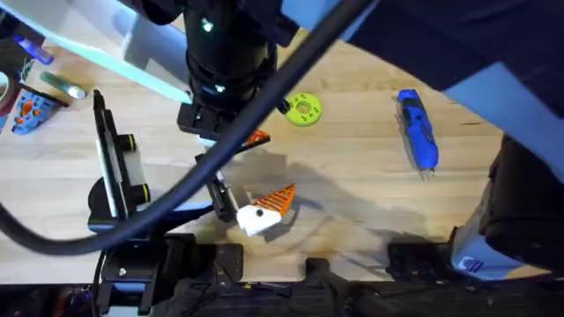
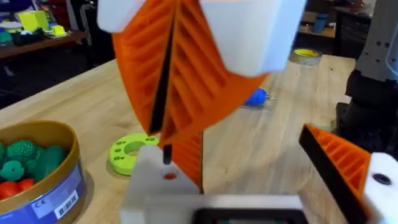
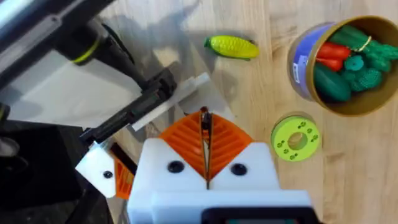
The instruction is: Pick up the gripper from the table and insert it into the empty holder that is missing its gripper. Then pick up a screw, insert it into the mounting hole, and use the screwdriver to tighten it. Finally, clean up the table by picking up the vegetable and placing it into the bucket.
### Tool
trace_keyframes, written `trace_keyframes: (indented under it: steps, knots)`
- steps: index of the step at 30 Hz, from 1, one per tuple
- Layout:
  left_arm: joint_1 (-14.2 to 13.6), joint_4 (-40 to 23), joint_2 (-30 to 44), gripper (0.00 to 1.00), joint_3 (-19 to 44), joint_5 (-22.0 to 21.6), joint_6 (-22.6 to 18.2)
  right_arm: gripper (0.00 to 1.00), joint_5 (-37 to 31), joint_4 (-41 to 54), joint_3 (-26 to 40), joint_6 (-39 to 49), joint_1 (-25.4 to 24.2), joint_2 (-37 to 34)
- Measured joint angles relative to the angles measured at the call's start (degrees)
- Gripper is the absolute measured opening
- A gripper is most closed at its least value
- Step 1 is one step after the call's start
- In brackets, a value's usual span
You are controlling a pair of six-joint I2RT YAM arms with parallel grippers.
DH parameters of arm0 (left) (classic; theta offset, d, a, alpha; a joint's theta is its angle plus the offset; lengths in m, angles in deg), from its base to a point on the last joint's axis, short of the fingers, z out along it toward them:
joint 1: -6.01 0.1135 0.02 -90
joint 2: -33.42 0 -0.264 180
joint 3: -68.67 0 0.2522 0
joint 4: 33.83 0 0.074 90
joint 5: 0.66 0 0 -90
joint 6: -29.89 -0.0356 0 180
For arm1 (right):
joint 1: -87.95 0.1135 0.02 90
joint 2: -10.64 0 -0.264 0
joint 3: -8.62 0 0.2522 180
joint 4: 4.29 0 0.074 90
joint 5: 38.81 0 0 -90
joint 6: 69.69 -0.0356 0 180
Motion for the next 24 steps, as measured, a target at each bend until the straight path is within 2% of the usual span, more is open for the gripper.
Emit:
trace_keyframes:
  steps: [24]
  knots:
    - [0.0,0.0,0.0,0.986,0.0,0.0,0.0,0.006,0.0,-0.2,-1.6,0.0,0.2,0.0]
